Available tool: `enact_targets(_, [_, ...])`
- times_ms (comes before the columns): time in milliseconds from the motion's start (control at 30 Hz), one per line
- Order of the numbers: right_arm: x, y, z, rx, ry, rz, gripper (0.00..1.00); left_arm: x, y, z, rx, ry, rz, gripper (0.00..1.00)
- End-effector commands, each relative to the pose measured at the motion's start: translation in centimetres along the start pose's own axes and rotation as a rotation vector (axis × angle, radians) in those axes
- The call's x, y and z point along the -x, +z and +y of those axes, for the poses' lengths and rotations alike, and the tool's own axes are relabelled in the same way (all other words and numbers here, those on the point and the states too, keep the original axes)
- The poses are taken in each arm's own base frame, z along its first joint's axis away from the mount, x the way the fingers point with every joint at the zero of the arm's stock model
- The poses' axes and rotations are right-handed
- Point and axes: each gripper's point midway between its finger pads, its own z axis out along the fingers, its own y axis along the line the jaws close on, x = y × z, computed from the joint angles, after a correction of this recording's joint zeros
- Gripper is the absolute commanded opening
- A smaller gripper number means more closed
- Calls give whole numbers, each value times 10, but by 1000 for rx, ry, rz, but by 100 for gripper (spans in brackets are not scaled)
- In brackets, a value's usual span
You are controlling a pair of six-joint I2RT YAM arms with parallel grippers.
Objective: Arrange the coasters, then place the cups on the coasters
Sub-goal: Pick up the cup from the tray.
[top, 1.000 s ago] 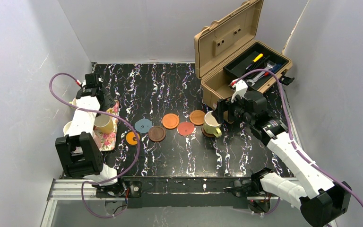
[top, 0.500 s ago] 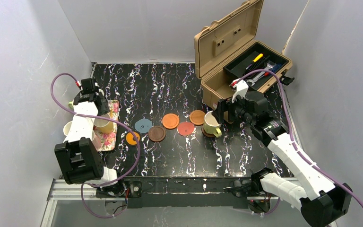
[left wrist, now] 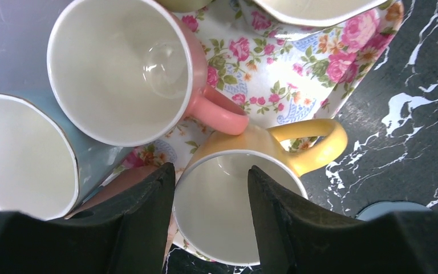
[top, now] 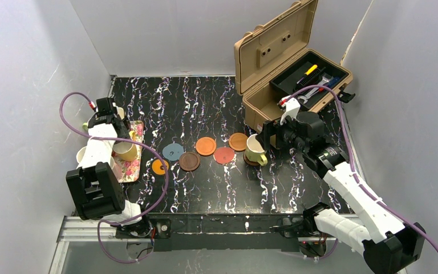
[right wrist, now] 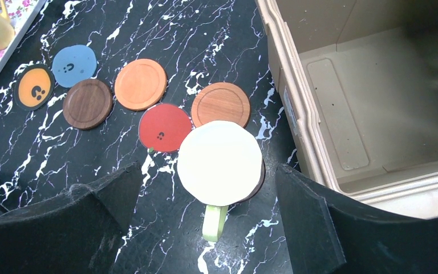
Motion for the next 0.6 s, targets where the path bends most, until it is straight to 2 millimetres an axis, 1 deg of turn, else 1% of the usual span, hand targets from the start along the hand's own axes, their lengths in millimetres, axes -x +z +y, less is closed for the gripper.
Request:
enact_targets(0, [9,2,-1,-1,-1,-40,95,-5,-4,13,43,-31,-3,48])
enact_targets(67, [8,2,-1,-1,-3,-38,95,-5,-6,18,56,-44,-10,48])
enact_targets(167, [8,3,-1,-1,-5,-36,95,-5,-6,18,36,-65,-21,48])
enact_targets(367, [7,3,-2,-3,-5,-36,95,-15,7,13,9,-75,61,46])
enact_targets(567, [9,1,-2,-7,-6,-41,95,-20,14,12,9,-69,96,35])
